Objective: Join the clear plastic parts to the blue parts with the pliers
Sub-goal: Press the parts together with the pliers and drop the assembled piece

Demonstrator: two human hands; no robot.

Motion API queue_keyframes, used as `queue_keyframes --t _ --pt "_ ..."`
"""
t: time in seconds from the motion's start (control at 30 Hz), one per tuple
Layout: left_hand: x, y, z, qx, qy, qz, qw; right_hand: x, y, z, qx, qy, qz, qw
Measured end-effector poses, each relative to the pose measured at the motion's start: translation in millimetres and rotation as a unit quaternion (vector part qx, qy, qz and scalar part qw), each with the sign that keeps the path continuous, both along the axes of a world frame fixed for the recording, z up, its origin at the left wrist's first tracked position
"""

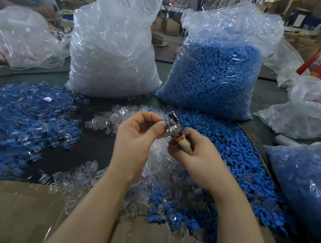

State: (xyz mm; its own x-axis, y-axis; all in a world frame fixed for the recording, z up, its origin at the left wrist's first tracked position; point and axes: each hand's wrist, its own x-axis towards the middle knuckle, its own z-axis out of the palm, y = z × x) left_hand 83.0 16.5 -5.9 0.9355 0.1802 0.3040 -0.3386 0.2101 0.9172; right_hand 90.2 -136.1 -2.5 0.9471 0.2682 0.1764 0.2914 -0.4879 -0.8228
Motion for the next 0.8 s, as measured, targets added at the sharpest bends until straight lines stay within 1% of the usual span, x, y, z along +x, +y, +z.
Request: queue_keyframes --t 0.13,0.4,0.57,0.63,0.7,0.73,0.8 --pt "0 1 0 0.004 -0.008 -0.008 1.0 1 -1 -2 -0.024 -0.023 -0.001 0.999" --pt "0 -2 1 -0.003 -0.01 -0.008 1.0 3 2 -6 -0.062 -0.061 -0.037 0.996" --pt "-1 -1 1 -0.013 0.011 -0.021 1.0 2 3 -7 -0.077 -0.061 -0.038 0.994" --pt "-1 2 2 -0.024 0.036 -0.03 0.999 2 3 -7 -0.08 -0.061 -0.044 0.994" --pt "2 12 1 -0.065 0.082 -0.02 0.994 3 0 -8 -0.086 -0.066 -0.064 0.992" --pt "4 20 1 -0.107 0.11 -0.005 0.988 4 -2 -8 -0.085 -0.066 -0.078 0.991" --pt "9 41 1 -0.225 0.154 0.036 0.961 5 -9 -8 -0.078 -0.062 -0.117 0.988"
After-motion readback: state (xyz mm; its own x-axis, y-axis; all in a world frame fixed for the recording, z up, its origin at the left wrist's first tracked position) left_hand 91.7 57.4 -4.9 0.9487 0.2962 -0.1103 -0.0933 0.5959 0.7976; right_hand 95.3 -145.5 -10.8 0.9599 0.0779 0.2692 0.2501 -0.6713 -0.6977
